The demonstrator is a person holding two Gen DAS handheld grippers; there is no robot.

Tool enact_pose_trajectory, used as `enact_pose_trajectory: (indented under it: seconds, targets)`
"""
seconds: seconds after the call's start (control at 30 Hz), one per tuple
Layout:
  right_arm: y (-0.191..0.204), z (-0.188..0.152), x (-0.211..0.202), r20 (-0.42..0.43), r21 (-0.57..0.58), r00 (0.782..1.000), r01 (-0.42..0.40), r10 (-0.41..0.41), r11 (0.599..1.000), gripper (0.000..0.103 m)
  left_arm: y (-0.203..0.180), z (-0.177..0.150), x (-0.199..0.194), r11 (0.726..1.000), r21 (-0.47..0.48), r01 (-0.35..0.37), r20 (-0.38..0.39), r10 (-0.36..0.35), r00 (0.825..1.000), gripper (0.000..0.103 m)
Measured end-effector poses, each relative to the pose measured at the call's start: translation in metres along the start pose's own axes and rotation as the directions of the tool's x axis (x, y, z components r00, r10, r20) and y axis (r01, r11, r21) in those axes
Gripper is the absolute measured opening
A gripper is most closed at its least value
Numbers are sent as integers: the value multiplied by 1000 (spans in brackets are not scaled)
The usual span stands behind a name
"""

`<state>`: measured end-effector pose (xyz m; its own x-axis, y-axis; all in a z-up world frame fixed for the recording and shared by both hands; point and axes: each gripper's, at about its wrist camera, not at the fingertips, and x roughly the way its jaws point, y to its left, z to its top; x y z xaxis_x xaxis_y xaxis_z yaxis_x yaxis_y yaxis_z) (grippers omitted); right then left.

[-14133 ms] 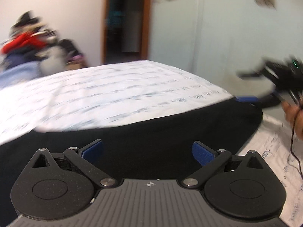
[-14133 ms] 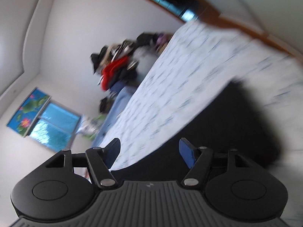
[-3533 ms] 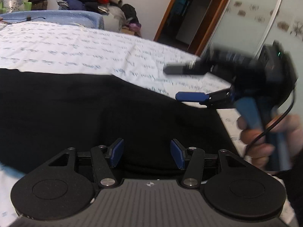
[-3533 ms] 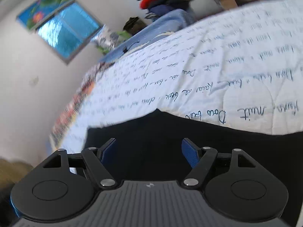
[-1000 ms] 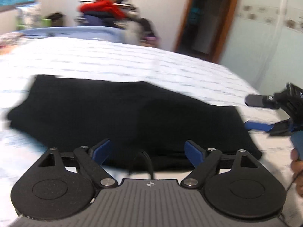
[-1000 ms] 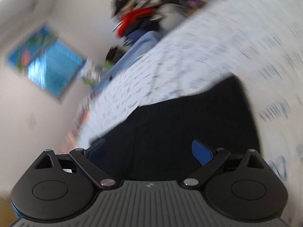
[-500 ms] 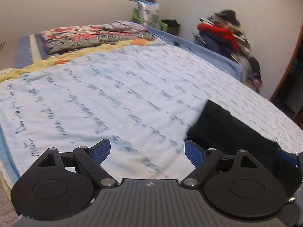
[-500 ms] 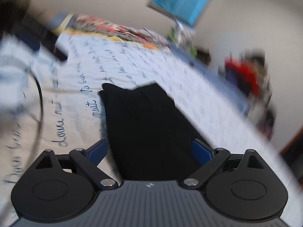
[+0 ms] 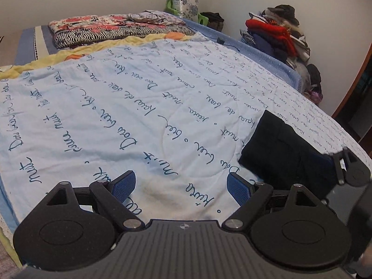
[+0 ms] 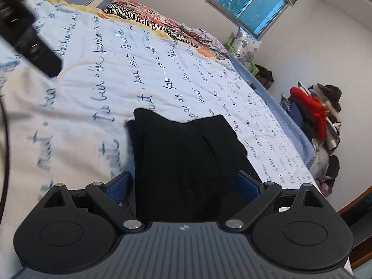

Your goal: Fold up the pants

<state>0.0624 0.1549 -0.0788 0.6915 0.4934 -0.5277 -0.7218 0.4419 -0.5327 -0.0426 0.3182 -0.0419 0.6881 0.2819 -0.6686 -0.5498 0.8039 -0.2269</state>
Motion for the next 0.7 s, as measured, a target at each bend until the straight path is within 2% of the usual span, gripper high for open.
enact_pose_trajectory:
  seconds: [0.2, 0.37, 0.7]
  targets:
    - [-1, 13, 19, -12, 24, 1000, -27, 28, 999, 94, 1, -1, 6, 1000, 1, -4, -24, 4, 1000, 88]
    - [-11, 12, 23, -34, 90, 995, -86, 90, 992, 89, 0, 1, 7, 1000, -8, -11, -33, 11, 999, 88]
    - [-7, 16, 22, -47, 63, 995, -79, 82, 995, 88, -14, 0, 0, 1000, 30, -10, -31, 11, 999, 88]
